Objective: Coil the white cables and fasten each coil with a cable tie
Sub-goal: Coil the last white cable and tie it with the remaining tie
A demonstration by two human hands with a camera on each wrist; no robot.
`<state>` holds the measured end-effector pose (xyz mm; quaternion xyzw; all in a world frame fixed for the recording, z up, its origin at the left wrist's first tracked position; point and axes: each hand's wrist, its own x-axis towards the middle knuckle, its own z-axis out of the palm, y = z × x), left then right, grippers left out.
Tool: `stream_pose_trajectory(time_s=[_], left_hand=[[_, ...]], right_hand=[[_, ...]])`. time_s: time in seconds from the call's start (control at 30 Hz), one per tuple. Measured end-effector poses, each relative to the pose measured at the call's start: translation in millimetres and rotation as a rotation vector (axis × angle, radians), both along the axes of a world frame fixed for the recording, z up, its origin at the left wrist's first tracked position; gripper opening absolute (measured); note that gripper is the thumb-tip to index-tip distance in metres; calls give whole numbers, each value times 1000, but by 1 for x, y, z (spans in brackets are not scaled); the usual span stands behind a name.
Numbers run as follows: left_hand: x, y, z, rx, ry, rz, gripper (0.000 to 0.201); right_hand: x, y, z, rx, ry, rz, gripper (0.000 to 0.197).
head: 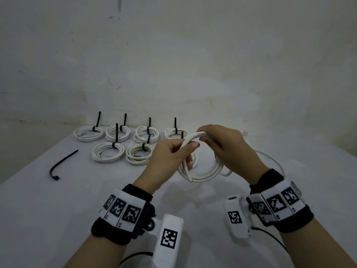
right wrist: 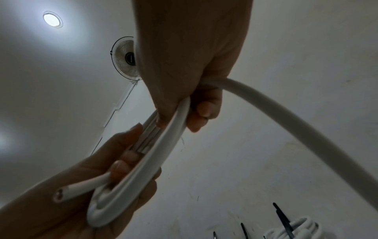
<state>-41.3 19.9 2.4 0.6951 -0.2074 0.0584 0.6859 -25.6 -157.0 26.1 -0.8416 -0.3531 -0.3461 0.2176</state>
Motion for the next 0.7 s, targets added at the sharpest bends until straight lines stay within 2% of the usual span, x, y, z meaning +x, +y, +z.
stream_pose_trajectory(time_s=[0.13,0.3,0.43,0.5,0.57,0.7], left_hand=[[-4,0,6,8,-8,-56,24],[-6,-8,2,59,21,2,39],[-10,-11,7,-110,143,-113,39],[-11,-10,8,-174,203,-167,45],[-11,-9,10,-184,249,-208,48],[-11,-6,12,-193,268,-259,37]], right_hand=[[-3,1,1,-44,28,11,28],[-4,4,1,-124,70,6,23],[-5,5,4,-91,93,24,24],[-7,6,6,-73,85,30,24],[-7,6,7,-75,67,12,21],[-6,7,8,-48,66,0,20]])
